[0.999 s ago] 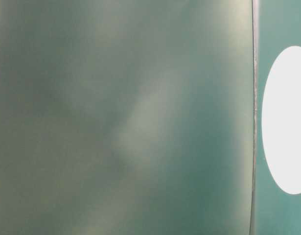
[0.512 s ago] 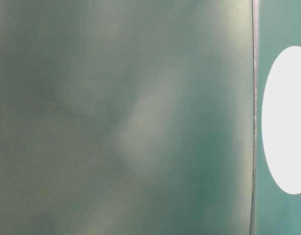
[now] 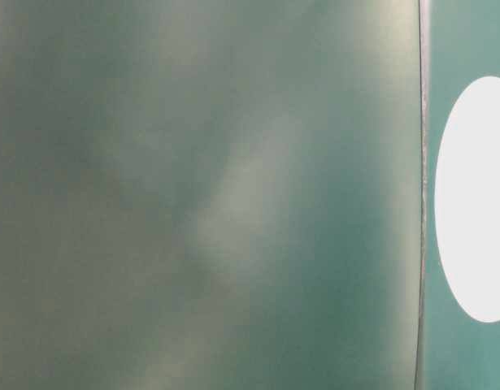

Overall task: Grip the spoon and scoop the red block from the bowl with right arm.
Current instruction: 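Close the right gripper on the pink spoon handle and secure the grip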

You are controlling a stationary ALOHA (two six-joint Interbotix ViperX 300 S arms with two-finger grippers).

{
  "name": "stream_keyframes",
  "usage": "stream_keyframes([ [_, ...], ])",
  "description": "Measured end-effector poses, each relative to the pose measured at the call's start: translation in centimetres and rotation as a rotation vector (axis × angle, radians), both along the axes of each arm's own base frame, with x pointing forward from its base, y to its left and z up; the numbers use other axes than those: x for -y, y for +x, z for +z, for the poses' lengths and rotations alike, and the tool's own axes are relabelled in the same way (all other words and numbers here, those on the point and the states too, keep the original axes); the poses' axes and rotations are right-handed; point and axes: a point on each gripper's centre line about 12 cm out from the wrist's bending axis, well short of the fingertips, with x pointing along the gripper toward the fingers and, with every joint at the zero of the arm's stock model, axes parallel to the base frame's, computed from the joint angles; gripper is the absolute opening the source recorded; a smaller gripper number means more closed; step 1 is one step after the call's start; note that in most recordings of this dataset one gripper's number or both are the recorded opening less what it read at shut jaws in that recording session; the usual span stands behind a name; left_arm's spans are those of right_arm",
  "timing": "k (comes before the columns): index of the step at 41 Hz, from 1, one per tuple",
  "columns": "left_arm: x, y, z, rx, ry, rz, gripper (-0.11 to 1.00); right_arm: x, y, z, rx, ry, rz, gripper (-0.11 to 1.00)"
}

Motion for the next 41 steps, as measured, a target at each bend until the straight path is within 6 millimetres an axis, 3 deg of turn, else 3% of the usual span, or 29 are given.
stream_keyframes([
  [31,0.0,-0.05,-0.13,-0.012,-0.002,0.0,0.0,0.36,-0.31,0.35,0.008,0.006,-0.012,0.47],
  [41,0.0,-0.05,-0.13,-0.012,-0.002,0.0,0.0,0.43,-0.4,0.67,0.018,0.014,-0.012,0.41],
])
